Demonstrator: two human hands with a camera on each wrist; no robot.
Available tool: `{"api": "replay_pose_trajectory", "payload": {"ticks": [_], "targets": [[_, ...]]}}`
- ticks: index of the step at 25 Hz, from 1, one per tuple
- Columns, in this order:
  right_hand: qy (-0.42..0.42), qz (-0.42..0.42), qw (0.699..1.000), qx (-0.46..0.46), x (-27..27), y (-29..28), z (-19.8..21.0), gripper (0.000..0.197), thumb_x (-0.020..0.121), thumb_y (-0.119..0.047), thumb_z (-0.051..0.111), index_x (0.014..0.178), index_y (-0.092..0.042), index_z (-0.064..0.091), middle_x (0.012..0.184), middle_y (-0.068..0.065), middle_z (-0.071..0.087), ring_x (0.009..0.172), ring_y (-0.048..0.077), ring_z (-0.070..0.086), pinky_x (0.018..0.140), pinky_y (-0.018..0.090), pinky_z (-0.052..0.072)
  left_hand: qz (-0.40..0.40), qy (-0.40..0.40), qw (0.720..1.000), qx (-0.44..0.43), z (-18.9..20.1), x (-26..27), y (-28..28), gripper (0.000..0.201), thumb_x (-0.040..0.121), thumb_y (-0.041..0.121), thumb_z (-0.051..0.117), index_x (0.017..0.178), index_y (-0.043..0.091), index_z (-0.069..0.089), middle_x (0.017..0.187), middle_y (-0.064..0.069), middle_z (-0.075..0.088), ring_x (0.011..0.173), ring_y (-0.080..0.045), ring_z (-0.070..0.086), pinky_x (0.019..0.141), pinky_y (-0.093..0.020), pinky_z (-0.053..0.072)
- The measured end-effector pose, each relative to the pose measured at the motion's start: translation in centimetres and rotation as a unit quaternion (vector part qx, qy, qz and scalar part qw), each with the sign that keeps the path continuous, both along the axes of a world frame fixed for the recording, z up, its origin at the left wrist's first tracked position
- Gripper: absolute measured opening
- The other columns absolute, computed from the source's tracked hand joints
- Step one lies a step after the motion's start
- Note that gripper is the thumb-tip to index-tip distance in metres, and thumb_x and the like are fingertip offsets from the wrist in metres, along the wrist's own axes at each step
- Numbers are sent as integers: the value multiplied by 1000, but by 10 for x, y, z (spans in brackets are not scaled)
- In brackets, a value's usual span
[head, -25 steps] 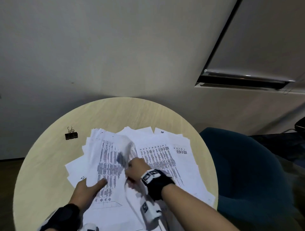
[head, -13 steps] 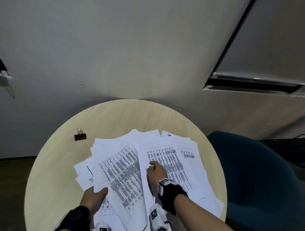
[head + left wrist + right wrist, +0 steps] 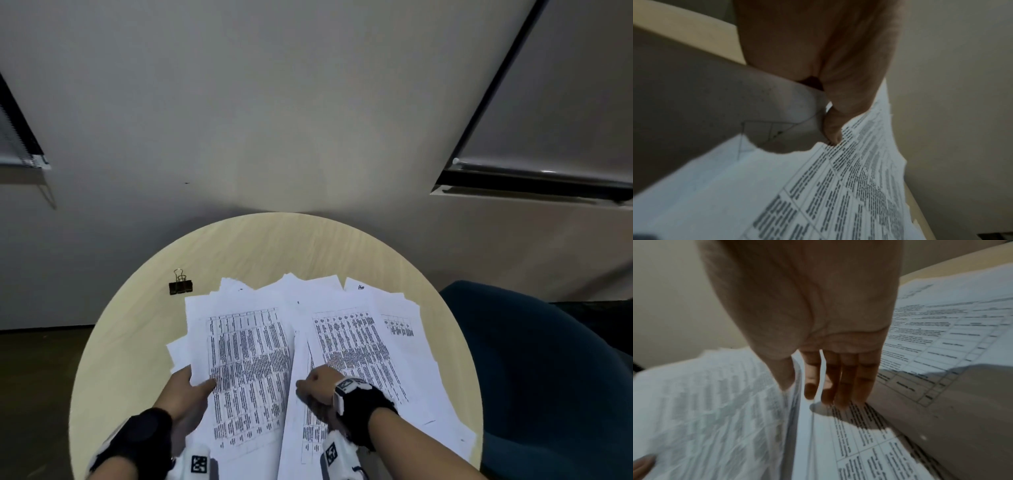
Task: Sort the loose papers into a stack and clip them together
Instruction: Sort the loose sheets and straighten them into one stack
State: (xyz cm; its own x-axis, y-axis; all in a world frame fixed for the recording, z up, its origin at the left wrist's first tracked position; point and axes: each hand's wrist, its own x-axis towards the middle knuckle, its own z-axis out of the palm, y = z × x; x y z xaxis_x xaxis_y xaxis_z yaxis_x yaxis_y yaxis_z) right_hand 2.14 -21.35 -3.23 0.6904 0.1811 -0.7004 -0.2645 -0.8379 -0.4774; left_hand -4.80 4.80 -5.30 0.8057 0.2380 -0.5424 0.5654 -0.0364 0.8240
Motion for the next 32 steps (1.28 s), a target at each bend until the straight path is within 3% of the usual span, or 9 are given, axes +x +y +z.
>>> {"api": "replay_pose_trajectory", "payload": {"ticks": [4,7,10,12,16,18,25,29,32], "targets": [[-37,-139,983,114,2,0,21,43,82,-25,72,113,-9,47,92,5,56,70,14,57,67,24,50,-37,-129,991,26,42,8,7,15,91,-3,55,98,7,64,84,1,71,74,-13,68,78,-27,55],[65,-241,915,316,16,6,62,50,65,-44,72,102,-15,55,82,2,61,64,12,58,64,24,47,-24,-182,982,40,60,22,13,15,89,1,60,96,13,64,102,-11,72,94,-27,66,87,-38,49],[22,-250,818,517,27,15,99,55,92,-56,45,126,-15,60,122,6,67,111,22,64,104,44,45,19,-241,969,45,77,34,6,13,91,5,60,102,10,62,97,-1,69,88,-20,63,86,-38,48],[-59,-205,849,483,27,19,123,67,88,-62,48,140,-19,44,140,-4,51,129,16,49,113,45,30,52,-276,959,34,87,37,-5,13,92,17,62,103,10,60,95,-2,66,86,-19,61,82,-36,47],[-273,-148,889,337,22,20,131,15,86,-12,69,98,-10,60,90,-3,68,72,-12,62,74,17,49,90,-279,956,12,88,32,-21,42,85,22,69,80,-17,54,57,-1,58,61,-17,49,58,-20,42],[-277,-164,881,347,16,19,123,23,86,-2,66,91,-22,56,86,-10,66,69,-16,62,67,8,47,89,-276,956,-36,84,29,-26,35,82,17,72,97,-13,64,77,-17,73,72,-17,64,68,-24,47],[-273,-192,880,338,0,23,100,52,81,-6,74,120,-27,48,119,-6,63,107,-1,62,99,21,47,28,-265,961,-72,83,35,-31,14,77,22,76,89,17,71,88,9,76,92,-17,71,85,-31,54],[-260,-189,894,311,5,24,115,34,87,-9,67,119,-2,57,99,-1,66,86,1,61,95,28,52,62,-284,956,-34,94,51,-34,7,84,14,71,85,7,70,82,2,76,88,-24,70,89,-45,53],[-251,-213,875,356,1,17,126,42,81,-5,74,116,-8,53,100,-6,64,82,-7,61,82,16,53,50,-300,951,-58,102,50,-32,16,82,10,71,98,10,70,86,8,76,87,-9,72,87,-30,55]]}}
